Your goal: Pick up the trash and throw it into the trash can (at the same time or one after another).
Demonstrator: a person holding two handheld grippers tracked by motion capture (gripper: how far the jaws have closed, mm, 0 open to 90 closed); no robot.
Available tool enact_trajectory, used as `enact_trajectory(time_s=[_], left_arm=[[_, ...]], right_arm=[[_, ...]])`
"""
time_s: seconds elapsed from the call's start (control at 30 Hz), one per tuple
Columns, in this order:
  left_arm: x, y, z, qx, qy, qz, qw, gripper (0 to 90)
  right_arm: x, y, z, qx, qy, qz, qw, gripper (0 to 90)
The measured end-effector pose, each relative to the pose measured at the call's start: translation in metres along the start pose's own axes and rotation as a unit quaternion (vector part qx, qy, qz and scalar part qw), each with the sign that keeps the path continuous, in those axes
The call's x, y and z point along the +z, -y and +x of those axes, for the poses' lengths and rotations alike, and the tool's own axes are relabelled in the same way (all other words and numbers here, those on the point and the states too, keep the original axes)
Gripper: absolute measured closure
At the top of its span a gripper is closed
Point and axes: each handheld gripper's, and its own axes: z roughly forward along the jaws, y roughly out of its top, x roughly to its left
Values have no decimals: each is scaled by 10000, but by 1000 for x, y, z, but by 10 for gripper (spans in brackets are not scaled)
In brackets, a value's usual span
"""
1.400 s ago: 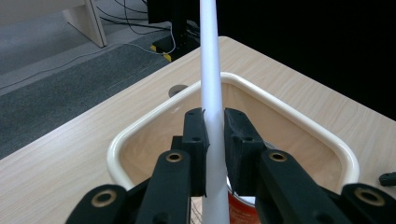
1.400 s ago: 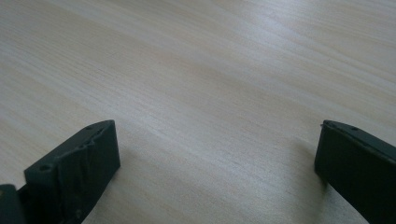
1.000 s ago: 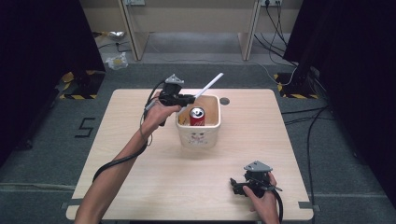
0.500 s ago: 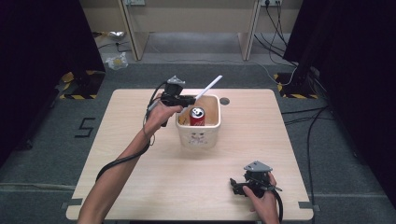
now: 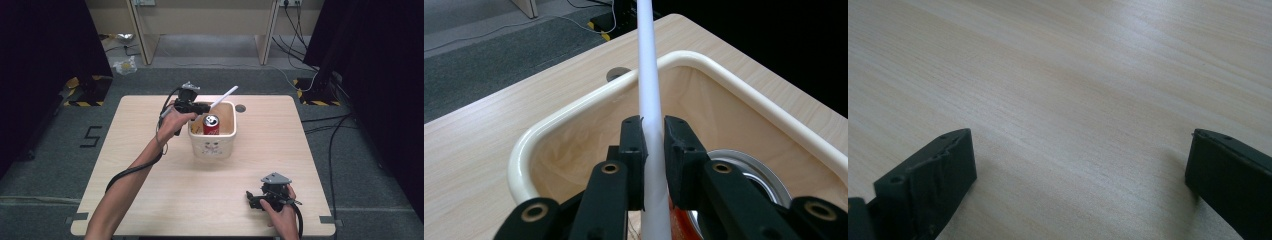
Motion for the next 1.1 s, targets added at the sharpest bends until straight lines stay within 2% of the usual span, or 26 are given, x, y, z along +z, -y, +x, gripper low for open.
enact_trajectory(time_s=[0.13,0.53,0.9,1.1], left_arm=[[1,1,0,-8,25,69,10000,782],[-5,-1,-3,-11,66,-1,10000,685],[-22,-3,-5,-88,98,-137,9998,486],[-34,-1,-3,-90,37,-159,9998,395]], right_arm=[[0,0,0,-1,-6,1,10000,2],[0,0,0,-2,-9,-8,10000,3],[0,0,0,-2,-10,-7,10000,3],[0,0,0,-1,-8,-7,10000,3]])
